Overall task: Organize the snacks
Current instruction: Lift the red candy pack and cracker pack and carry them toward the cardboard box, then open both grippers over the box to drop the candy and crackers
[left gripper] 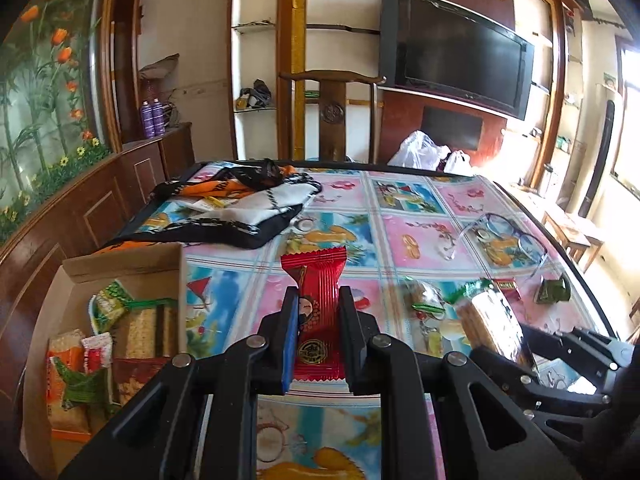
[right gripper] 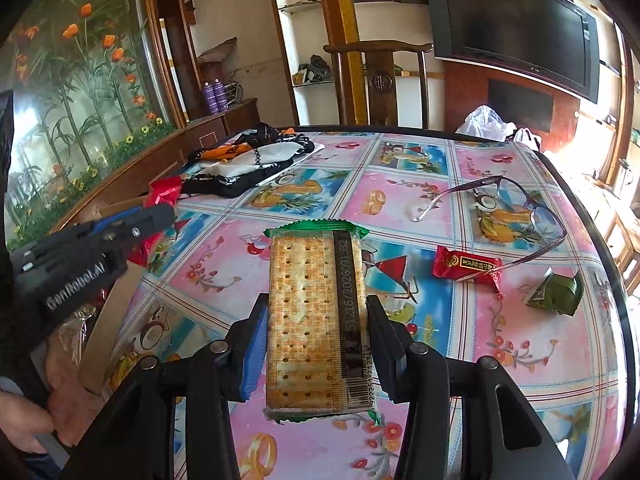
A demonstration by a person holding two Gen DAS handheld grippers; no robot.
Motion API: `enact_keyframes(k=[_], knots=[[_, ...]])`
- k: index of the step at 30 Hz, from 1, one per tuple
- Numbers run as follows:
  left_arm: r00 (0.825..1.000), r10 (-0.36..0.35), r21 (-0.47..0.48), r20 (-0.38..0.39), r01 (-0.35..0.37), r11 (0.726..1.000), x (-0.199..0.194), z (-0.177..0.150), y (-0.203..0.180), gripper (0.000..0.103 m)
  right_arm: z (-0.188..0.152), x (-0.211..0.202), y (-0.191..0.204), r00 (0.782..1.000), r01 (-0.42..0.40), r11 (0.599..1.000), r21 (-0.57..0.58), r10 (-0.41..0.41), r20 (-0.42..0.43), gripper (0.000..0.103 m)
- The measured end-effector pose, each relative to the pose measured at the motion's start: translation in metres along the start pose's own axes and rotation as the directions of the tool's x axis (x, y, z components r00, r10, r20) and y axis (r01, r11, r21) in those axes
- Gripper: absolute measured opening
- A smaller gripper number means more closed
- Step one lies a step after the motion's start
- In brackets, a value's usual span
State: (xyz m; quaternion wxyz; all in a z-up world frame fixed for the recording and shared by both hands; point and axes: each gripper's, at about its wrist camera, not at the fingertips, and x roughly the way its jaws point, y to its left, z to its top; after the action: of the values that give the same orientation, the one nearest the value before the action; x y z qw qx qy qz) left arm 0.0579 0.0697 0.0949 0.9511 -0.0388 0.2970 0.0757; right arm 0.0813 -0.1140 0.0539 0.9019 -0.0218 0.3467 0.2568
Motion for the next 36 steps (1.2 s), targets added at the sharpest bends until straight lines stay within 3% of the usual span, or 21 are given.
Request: enact_keyframes(k=[13,25,36], knots=[[0.999,0.054,-0.119,0.007,-0.053,0.992,-0.012,0.005,0.066,0.018,-0.005,0.009,0.012,1.0,-0.007,1.0,-0.027,0.006,-0.029,0.049],[0.996,0.089,-0.184,-0.015,-0.09,0.979,-0.016,0.004,0.114,0.018,-0.001,0.005,0.067,0.991,-0.13,0.991,0.029,0.13,-0.015,0.05],[0.989,0.135,-0.248,-0.061,-0.146,0.958,-0.013,-0.004,0.165,0.018,0.008,0.014,0.138,0.959,-0.282,0.956,0.076,0.283,-0.006,0.05]])
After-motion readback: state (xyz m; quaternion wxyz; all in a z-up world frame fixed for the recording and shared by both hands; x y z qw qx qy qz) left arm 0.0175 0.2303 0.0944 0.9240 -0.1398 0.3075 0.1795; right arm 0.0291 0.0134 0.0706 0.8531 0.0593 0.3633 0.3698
